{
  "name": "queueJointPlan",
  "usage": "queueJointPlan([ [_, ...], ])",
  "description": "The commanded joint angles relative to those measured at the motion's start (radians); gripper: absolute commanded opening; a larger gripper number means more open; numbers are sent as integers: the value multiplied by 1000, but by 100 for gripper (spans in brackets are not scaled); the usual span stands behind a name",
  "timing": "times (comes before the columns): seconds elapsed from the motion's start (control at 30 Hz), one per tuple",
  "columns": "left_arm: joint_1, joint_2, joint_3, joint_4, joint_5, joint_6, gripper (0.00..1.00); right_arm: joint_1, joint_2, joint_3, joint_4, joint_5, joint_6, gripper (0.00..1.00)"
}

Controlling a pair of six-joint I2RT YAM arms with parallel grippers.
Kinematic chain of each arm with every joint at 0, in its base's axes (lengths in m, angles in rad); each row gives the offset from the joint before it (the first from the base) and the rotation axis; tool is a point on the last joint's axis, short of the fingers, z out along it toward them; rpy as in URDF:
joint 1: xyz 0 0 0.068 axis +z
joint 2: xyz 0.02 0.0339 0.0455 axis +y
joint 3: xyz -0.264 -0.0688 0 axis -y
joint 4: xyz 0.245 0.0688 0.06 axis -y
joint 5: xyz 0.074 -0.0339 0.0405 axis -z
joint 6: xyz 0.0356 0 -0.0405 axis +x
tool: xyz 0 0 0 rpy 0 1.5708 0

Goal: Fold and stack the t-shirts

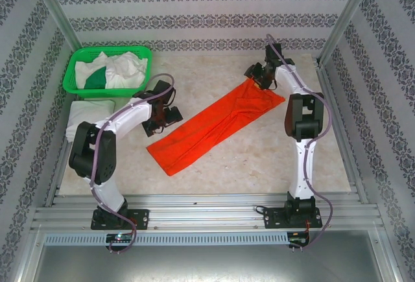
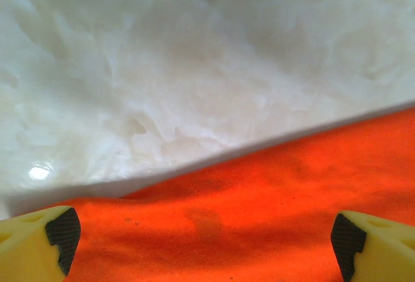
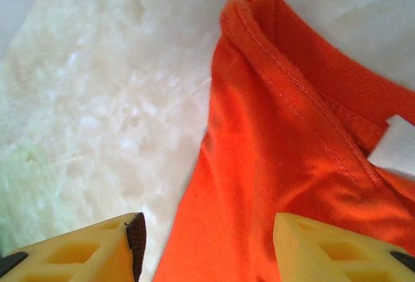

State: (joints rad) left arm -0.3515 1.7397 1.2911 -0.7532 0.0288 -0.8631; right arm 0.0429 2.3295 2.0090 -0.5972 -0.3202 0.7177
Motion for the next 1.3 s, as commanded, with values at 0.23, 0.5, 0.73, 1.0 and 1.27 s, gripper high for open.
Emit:
queueJointPlan([
  [0.23, 30, -30, -59, 90, 156, 194, 92, 15, -349, -580, 236, -23, 82, 51],
  [0.5, 24, 8, -158, 98, 261, 259, 56, 64, -250, -558, 201, -1, 111, 24],
  [0.73, -26, 57, -204, -30, 309, 293, 55, 68, -70, -373, 117, 10, 109, 21],
  [1.0, -144, 161, -111, -103, 389, 392, 57, 144, 179, 42, -20, -15, 79, 23],
  [1.27, -218, 233, -39, -92, 465, 462, 58, 236, 441, 513, -85, -123, 115, 30],
])
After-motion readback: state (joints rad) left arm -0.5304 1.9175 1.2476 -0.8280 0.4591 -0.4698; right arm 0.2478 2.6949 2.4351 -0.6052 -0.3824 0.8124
